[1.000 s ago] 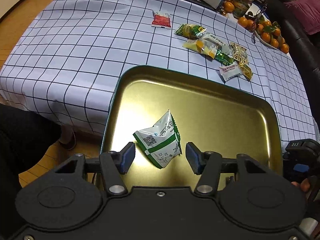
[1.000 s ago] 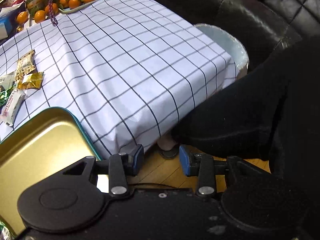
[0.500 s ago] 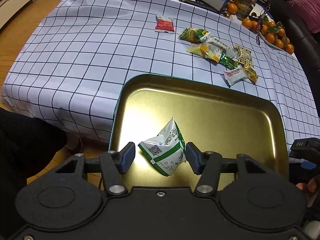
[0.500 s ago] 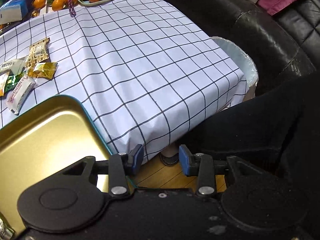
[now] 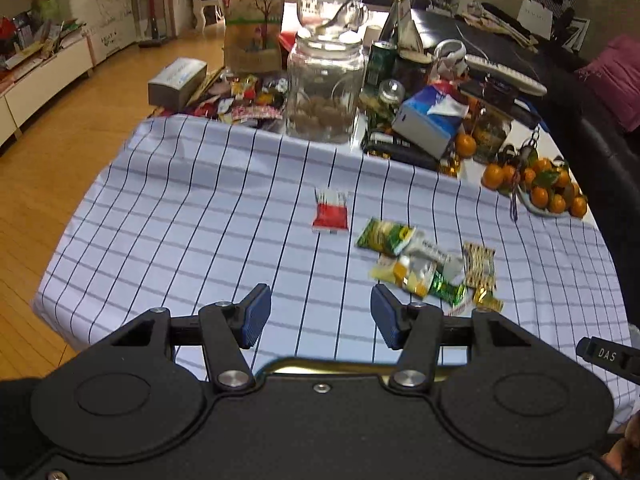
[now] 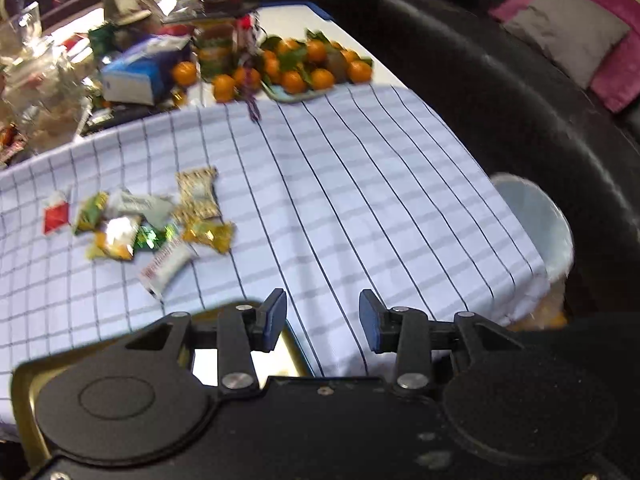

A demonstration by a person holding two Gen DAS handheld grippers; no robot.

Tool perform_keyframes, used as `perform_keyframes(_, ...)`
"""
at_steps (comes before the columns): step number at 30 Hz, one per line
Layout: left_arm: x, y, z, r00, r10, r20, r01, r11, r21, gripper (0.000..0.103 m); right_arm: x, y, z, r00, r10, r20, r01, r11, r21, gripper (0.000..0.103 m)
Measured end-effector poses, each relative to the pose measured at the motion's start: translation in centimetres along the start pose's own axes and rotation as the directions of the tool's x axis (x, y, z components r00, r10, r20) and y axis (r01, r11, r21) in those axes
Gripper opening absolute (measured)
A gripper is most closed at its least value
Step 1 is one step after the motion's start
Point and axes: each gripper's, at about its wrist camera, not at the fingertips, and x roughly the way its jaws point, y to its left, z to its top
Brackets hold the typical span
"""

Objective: Organize snacks
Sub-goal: 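Move both open tools back over the snack pile, then grasp gold-patterned packet with right tool while left tool approaches green garlic packet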

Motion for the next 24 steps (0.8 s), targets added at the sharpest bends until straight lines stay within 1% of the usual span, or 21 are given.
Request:
perform_keyframes(3, 1.1, -0.5, 2.6, 1.0, -0.01, 0.016, 0.01, 1.0, 0.016, 0.06, 0.4, 0.5, 2.8, 0.999, 0.032, 0.013, -0.032, 0.999, -0.001, 0.043)
perform_keyframes(4, 1.5, -0.6, 3.4, 1.0, -0.012, 0.017, 0.012, 1.0, 0.016, 0.06, 0.6, 0.6, 3.7, 0.999, 0.042, 0.01, -0.042, 0.999, 0.001, 0.044)
perform_keyframes(8, 3.9, -1.1, 5.9, 1.0, 0.005, 0.013, -0.005, 1.0, 0.029, 0.06, 2.0, 1.3, 7.2, 0.995, 0.094, -0.015, -0.093, 0.995, 0.017, 0.045)
perform_keyframes(11, 6.0, -1.6, 7.0, 1.0, 0.031, -0.003, -0.03, 0.999, 0.045, 0.06, 3.0, 2.2, 9.6, 0.994, 0.111, -0.021, -0.111, 0.994, 0.011, 0.045)
perform_keyframes(14, 8.3, -1.8, 7.8, 0.999, 0.038, -0.03, -0.037, 0.998, 0.041, 0.06, 4.3, 3.1, 11.6, 0.994, 0.106, -0.029, -0.106, 0.994, 0.009, 0.045)
perform_keyframes(17, 10.4, -1.8, 8.3, 0.997, 0.043, -0.062, -0.042, 0.999, 0.009, 0.06, 6.4, 3.9, 12.8, 0.989, 0.124, -0.086, -0.122, 0.992, 0.026, 0.045)
perform_keyframes(19, 11.7, -1.8, 8.3, 0.995, 0.038, -0.093, -0.037, 0.999, 0.01, 0.059, 8.2, 4.6, 13.2, 0.977, 0.145, -0.157, -0.141, 0.989, 0.036, 0.045)
perform_keyframes(22, 13.8, -2.0, 8.0, 0.989, 0.016, -0.15, -0.009, 0.999, 0.051, 0.058, 10.9, 5.7, 13.1, 0.944, 0.196, -0.265, -0.194, 0.98, 0.033, 0.045)
perform_keyframes(23, 14.3, -2.2, 7.9, 0.986, 0.019, -0.167, -0.009, 0.998, 0.061, 0.058, 11.7, 6.0, 12.8, 0.933, 0.21, -0.292, -0.207, 0.977, 0.04, 0.045)
perform_keyframes(24, 14.7, -2.4, 8.0, 0.983, 0.024, -0.184, -0.012, 0.998, 0.065, 0.057, 12.3, 6.3, 12.7, 0.927, 0.214, -0.308, -0.208, 0.977, 0.052, 0.044)
